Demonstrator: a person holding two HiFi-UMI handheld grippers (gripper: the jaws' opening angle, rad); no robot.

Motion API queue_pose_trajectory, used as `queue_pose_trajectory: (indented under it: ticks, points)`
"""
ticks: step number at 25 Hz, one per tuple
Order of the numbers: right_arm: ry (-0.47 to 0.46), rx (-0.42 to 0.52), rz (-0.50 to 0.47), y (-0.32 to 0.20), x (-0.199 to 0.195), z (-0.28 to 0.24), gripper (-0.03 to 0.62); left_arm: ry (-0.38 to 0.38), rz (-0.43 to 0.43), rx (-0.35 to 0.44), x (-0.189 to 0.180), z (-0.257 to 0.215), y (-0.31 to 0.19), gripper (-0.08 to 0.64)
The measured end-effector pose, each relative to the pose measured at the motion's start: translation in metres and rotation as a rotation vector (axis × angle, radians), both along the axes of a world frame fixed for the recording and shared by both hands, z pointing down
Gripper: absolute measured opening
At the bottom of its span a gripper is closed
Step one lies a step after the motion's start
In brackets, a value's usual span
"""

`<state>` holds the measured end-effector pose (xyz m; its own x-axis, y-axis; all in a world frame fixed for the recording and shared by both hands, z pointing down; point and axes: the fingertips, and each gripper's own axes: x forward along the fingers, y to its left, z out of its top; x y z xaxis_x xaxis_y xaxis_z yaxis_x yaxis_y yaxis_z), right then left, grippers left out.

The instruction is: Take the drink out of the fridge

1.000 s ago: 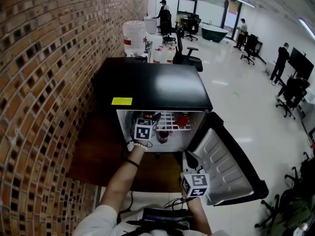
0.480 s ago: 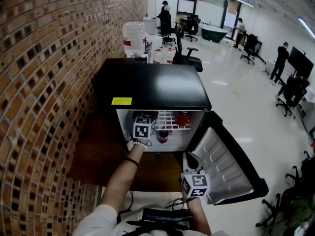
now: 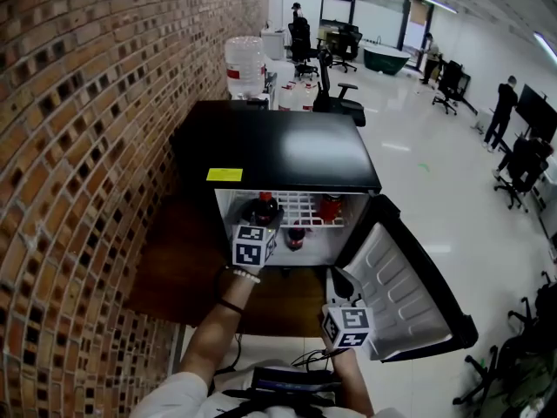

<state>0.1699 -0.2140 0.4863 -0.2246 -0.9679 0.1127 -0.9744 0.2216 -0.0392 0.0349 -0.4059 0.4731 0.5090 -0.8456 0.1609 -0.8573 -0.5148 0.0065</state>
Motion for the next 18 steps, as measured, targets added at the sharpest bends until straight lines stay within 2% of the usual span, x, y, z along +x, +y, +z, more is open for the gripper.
queue_pose_trajectory:
  ticks: [9, 18]
  points:
    - [-0.01, -0.004, -0.039, 0.004, -0.021, 0.003, 0.011, -0.006, -0.004, 0.032, -0.04, 0.008, 0.062, 0.31]
    - [-0.016, -0.022, -0.074, 0.008, -0.039, 0.01, 0.011, -0.027, -0.096, -0.002, -0.096, 0.069, 0.091, 0.31]
